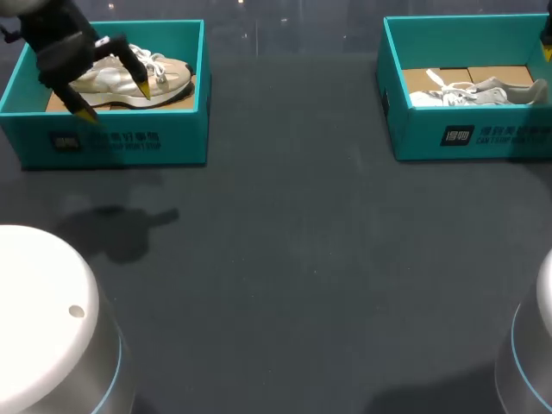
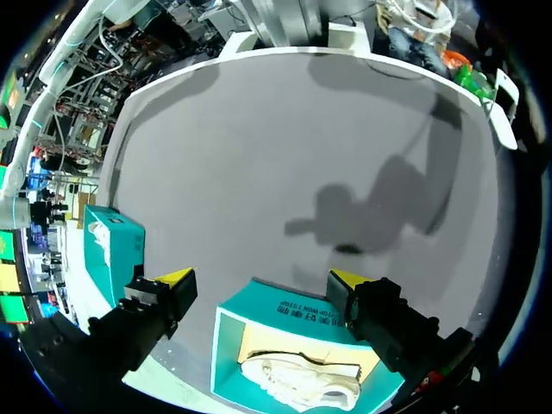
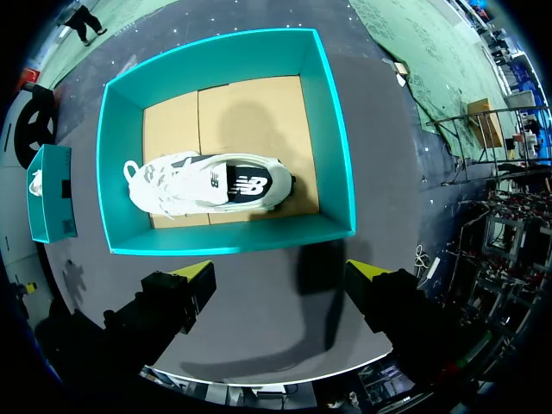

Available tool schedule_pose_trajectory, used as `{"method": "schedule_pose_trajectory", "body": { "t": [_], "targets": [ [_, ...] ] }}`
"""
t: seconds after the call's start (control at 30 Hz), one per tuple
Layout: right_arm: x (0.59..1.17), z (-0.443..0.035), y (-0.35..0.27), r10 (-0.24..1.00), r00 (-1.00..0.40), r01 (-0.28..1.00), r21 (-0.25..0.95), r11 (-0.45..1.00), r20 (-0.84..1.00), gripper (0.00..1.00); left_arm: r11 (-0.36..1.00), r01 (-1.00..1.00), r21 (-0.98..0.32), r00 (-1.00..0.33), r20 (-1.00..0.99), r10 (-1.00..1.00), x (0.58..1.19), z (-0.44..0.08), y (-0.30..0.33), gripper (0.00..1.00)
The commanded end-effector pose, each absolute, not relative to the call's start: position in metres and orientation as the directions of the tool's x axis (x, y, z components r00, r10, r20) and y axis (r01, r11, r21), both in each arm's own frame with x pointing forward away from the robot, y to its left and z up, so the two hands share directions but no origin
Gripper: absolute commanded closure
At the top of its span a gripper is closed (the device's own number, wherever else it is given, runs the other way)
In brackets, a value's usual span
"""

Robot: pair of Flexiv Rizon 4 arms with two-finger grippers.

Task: Take the shoe out of the shoebox, open the shoe tongue, remove and reinsert the insole, then place the shoe into the shoebox

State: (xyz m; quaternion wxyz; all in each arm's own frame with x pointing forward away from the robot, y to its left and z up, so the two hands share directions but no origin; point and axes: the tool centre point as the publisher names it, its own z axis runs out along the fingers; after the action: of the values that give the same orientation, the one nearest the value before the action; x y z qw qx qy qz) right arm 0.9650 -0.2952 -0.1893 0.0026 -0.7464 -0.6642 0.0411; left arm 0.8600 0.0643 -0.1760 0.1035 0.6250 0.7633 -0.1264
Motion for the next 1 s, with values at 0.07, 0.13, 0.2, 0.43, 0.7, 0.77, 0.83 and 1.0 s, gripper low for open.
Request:
{"method": "schedule_pose_trajectory", "body": {
  "t": [0.07, 0.13, 0.2, 0.43, 0.7, 0.77, 0.83, 1.0],
  "targets": [
    [0.965, -0.189, -0.296, 0.992, 0.114, 0.991, -0.058, -0.118, -0.057, 0.00, 0.057, 0.998, -0.012, -0.058, -0.211, 0.976, 0.884, -0.168, 0.088, 0.00],
    [0.965, -0.189, -0.296, 0.992, 0.114, 0.991, -0.058, -0.118, -0.057, 0.00, 0.023, 0.999, -0.025, -0.028, -0.200, 0.979, 0.897, -0.164, 0.103, 0.00],
    [0.965, -0.189, -0.296, 0.992, 0.114, 0.991, -0.058, -0.118, -0.057, 0.00, -0.021, 1.000, -0.006, 0.020, -0.133, 0.991, 0.913, -0.162, 0.118, 0.00],
    [0.965, -0.189, -0.296, 0.992, 0.114, 0.991, -0.058, -0.118, -0.057, 0.00, -0.180, 0.981, -0.073, 0.176, -0.063, 0.982, 0.948, -0.157, 0.150, 0.00],
    [0.965, -0.189, -0.296, 0.992, 0.114, 0.991, -0.058, -0.118, -0.057, 0.00, -0.180, 0.981, -0.073, 0.176, -0.063, 0.982, 0.948, -0.157, 0.150, 0.00],
    [0.965, -0.189, -0.296, 0.992, 0.114, 0.991, -0.058, -0.118, -0.057, 0.00, -0.202, 0.978, -0.059, 0.201, -0.031, 0.979, 0.951, -0.159, 0.150, 0.00],
    [0.965, -0.189, -0.296, 0.992, 0.114, 0.991, -0.058, -0.118, -0.057, 0.00, -0.244, 0.968, -0.054, 0.244, -0.016, 0.970, 0.965, -0.158, 0.156, 0.00],
    [0.965, -0.189, -0.296, 0.992, 0.114, 0.991, -0.058, -0.118, -0.057, 0.00, -0.322, 0.945, -0.059, 0.324, 0.038, 0.945, 1.010, -0.155, 0.185, 0.00]
  ]
}}
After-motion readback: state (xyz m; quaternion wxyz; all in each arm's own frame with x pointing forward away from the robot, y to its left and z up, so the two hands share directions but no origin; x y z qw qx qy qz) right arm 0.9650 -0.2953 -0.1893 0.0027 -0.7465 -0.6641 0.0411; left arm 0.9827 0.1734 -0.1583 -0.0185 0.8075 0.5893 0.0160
